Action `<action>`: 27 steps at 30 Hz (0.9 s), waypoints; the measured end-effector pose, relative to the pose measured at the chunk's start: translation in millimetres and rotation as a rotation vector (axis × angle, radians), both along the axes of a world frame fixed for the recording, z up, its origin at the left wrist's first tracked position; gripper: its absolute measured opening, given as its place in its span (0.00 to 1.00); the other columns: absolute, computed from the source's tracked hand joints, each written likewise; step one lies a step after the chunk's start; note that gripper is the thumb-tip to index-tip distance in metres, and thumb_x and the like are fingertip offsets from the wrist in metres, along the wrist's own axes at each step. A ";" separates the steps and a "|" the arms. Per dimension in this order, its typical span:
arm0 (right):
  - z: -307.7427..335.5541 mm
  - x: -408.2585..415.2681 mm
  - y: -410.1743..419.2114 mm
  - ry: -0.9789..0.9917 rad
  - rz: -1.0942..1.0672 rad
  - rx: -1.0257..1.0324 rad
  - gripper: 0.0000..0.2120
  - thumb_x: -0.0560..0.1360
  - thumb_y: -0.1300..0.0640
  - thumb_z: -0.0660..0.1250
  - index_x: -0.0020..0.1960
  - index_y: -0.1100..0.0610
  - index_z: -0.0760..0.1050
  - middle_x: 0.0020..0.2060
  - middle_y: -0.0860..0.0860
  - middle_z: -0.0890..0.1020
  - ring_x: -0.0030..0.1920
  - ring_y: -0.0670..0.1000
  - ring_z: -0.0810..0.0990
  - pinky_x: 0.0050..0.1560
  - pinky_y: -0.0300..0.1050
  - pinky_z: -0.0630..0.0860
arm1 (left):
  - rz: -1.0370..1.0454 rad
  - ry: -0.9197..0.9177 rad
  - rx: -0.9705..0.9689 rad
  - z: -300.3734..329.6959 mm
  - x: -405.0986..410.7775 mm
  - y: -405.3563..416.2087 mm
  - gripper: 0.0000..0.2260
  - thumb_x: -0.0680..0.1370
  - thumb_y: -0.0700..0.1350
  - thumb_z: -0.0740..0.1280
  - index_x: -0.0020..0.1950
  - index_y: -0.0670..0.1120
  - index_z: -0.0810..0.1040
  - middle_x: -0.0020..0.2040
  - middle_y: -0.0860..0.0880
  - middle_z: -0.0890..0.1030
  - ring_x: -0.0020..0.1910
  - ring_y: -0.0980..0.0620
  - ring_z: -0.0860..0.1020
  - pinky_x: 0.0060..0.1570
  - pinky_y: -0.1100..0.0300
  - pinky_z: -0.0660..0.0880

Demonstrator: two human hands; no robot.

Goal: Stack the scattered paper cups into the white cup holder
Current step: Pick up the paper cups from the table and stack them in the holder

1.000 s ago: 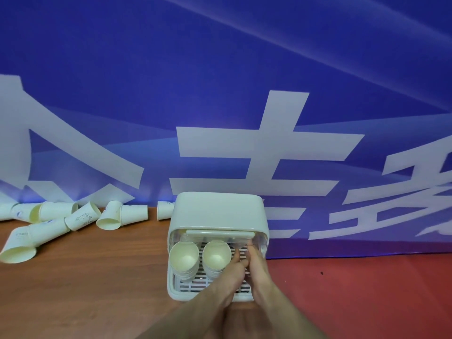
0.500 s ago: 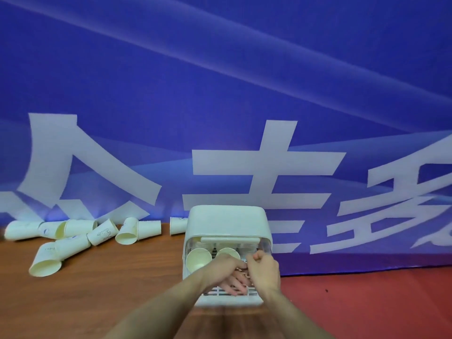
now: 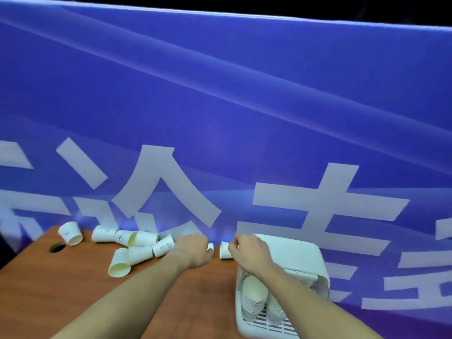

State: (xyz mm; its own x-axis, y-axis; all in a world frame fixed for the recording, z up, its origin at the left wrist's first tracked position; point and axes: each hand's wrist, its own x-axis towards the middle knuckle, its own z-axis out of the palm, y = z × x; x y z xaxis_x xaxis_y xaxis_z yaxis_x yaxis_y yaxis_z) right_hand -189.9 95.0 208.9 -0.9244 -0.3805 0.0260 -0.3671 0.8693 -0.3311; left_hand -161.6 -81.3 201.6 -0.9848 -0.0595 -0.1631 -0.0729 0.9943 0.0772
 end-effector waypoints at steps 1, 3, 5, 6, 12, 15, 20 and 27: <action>4.2 -0.5 -16.6 0.002 0.034 0.015 0.11 0.75 0.51 0.55 0.36 0.53 0.66 0.36 0.52 0.76 0.40 0.58 0.73 0.34 0.47 0.65 | 0.030 -0.005 -0.005 3.4 4.9 -18.3 0.14 0.79 0.55 0.57 0.54 0.49 0.76 0.54 0.49 0.80 0.53 0.46 0.78 0.43 0.55 0.69; 11.6 0.2 -51.5 0.008 0.090 0.022 0.10 0.76 0.51 0.55 0.38 0.54 0.68 0.37 0.53 0.77 0.40 0.58 0.74 0.37 0.47 0.68 | 0.101 0.000 0.005 7.9 15.8 -57.0 0.14 0.79 0.55 0.57 0.55 0.48 0.76 0.52 0.49 0.79 0.53 0.46 0.78 0.43 0.56 0.68; 16.7 4.3 -87.7 0.012 0.144 0.020 0.11 0.76 0.51 0.55 0.40 0.55 0.70 0.37 0.52 0.76 0.40 0.57 0.73 0.40 0.47 0.69 | 0.164 -0.001 -0.004 11.9 29.2 -95.6 0.14 0.79 0.55 0.57 0.55 0.48 0.76 0.53 0.48 0.79 0.54 0.46 0.78 0.46 0.55 0.70; 18.2 7.3 -105.3 0.014 0.171 0.024 0.11 0.76 0.51 0.55 0.40 0.55 0.70 0.37 0.52 0.75 0.40 0.56 0.72 0.40 0.47 0.69 | 0.191 -0.004 -0.021 13.7 35.9 -114.3 0.15 0.79 0.56 0.57 0.56 0.49 0.76 0.55 0.48 0.79 0.55 0.46 0.78 0.48 0.54 0.71; 21.1 24.5 -198.4 -0.004 0.296 0.034 0.10 0.76 0.51 0.56 0.40 0.54 0.70 0.37 0.50 0.74 0.41 0.56 0.72 0.40 0.47 0.68 | 0.314 0.013 -0.089 16.7 73.3 -212.1 0.15 0.80 0.55 0.56 0.58 0.49 0.75 0.59 0.48 0.79 0.57 0.47 0.77 0.46 0.56 0.68; 20.0 29.1 -244.2 -0.018 0.337 0.039 0.10 0.76 0.50 0.56 0.43 0.54 0.73 0.37 0.51 0.76 0.43 0.57 0.76 0.39 0.47 0.68 | 0.374 0.034 -0.077 17.7 89.1 -258.4 0.15 0.79 0.54 0.56 0.57 0.49 0.75 0.58 0.48 0.78 0.57 0.47 0.77 0.48 0.55 0.68; 19.5 30.3 -321.2 -0.016 0.404 0.081 0.10 0.75 0.51 0.57 0.46 0.53 0.74 0.41 0.50 0.79 0.45 0.56 0.77 0.40 0.46 0.69 | 0.482 0.020 -0.017 10.3 104.9 -334.6 0.14 0.79 0.56 0.57 0.57 0.50 0.75 0.52 0.49 0.78 0.51 0.48 0.78 0.47 0.55 0.73; 13.0 30.6 -420.1 -0.002 0.461 0.095 0.08 0.76 0.53 0.57 0.47 0.53 0.75 0.39 0.51 0.78 0.43 0.56 0.76 0.37 0.46 0.66 | 0.542 0.018 -0.017 -9.1 101.1 -424.8 0.14 0.79 0.55 0.57 0.56 0.50 0.75 0.53 0.50 0.79 0.50 0.48 0.78 0.41 0.57 0.69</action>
